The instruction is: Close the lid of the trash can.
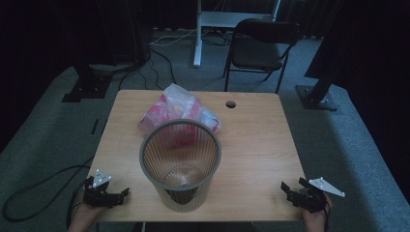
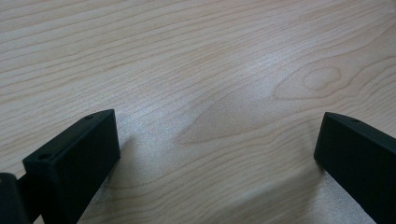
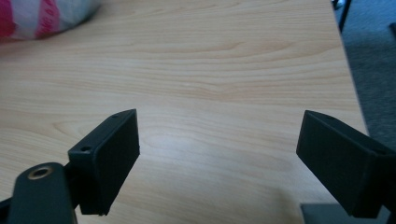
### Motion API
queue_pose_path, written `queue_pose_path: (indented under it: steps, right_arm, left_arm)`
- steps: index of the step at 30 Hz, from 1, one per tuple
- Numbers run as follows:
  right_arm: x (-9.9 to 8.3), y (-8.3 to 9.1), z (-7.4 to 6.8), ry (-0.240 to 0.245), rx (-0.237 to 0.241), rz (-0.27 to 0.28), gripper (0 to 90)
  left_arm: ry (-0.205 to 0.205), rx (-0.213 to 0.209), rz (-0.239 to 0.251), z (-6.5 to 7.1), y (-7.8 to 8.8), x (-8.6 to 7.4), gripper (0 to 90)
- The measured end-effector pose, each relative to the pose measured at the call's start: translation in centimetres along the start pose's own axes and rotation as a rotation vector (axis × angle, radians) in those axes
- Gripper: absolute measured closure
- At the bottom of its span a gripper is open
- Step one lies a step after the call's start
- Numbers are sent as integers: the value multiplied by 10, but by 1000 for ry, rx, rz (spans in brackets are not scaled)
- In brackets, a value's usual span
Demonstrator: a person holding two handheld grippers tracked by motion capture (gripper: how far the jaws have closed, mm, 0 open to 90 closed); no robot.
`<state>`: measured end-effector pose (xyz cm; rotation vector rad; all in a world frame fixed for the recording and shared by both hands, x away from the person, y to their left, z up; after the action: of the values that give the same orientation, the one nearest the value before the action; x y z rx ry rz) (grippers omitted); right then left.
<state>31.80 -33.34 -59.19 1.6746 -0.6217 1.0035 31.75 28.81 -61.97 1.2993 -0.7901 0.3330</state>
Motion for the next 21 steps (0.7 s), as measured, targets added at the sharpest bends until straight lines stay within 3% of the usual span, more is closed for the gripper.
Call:
queue_pose_path:
  steps: [5, 9, 21]
  right_arm:
    - [-7, 3, 1, 11, -15, 9, 126]
    - [-5, 6, 1, -8, -16, 51, 126]
    - [-11, 3, 6, -10, -43, 35, 126]
  left_arm:
    - [0, 0, 0, 0, 0, 0, 1]
    - [-1, -1, 0, 0, 0, 0, 1]
    - [-2, -1, 0, 0, 0, 0, 1]
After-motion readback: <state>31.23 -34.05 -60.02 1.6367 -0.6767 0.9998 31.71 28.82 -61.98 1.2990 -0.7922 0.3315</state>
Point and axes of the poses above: each handheld gripper's, and its own axes: y roughly backward along the jaws, x roughly out of its top, z roughly to its right, the point moved 10 cm from there along -y, roughly forward along the jaws, and after that the axes turned 6 degrees about y, right-handed, at the moved point
